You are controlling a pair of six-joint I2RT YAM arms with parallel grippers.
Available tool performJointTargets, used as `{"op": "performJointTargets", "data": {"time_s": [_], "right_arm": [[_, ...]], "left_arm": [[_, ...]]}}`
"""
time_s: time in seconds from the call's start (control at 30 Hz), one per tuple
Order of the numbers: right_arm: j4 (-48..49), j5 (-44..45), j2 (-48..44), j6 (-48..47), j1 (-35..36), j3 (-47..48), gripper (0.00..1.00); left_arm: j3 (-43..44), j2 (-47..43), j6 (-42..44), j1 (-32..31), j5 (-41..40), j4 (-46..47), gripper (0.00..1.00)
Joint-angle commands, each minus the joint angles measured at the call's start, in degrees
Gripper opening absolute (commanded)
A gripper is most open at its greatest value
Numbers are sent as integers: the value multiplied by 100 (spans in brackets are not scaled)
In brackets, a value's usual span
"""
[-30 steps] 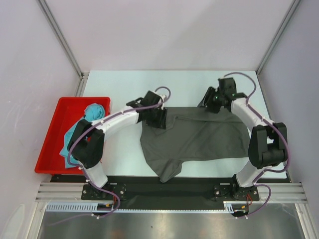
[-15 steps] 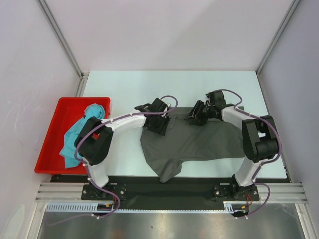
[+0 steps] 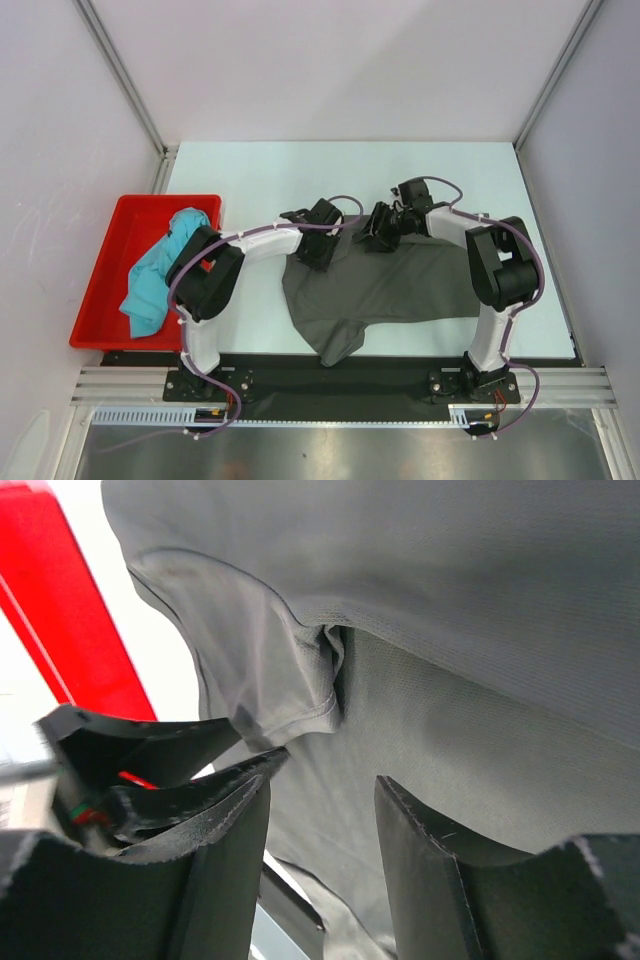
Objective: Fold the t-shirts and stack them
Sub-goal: Fold the tshirt
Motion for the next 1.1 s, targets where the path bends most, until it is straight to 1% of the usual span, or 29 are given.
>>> {"op": "performJointTargets", "data": {"time_s": [0.0,0.03,0.07,0.13,0.2,0.37,0.67,0.77,0.87,0.9,0.97,1.0,1.07], "right_arm": [[-164,-105,187,-199,162,355,52],[-173,-113,197,-191,188,364,52],[-147,-131,205,-199,215,364,52],[-129,-157,232,-190,250,346,52],[-67,-184,249,-164,276,346,52],[135,-289,372,-59,294,399,53],[328,-377,583,3,347,504,54],[337,-403,645,3,364,583,54],[276,-386,671,-50,373,636,52],[276,-377,663,-58,373,628,48],[284,-368,671,-59,373,628,43],[284,-377,689,-59,391,636,38],[284,-386,733,-59,391,654,32]], "left_arm": [[253,-26,230,17,-231,23,41],[279,-35,248,17,-284,-4,36],[332,-61,274,26,-363,-65,33],[350,-114,266,96,-433,-109,28],[367,-201,196,192,-434,-136,25],[464,-228,73,316,-293,-92,22],[727,-360,-235,553,172,-13,22],[842,-281,-235,597,208,-13,22],[938,-194,-270,685,225,-48,22],[956,-176,-279,711,243,-48,22],[983,-158,-332,808,243,-57,22],[991,-132,-367,843,260,-74,22],[1035,-106,-393,939,287,-74,22]]}}
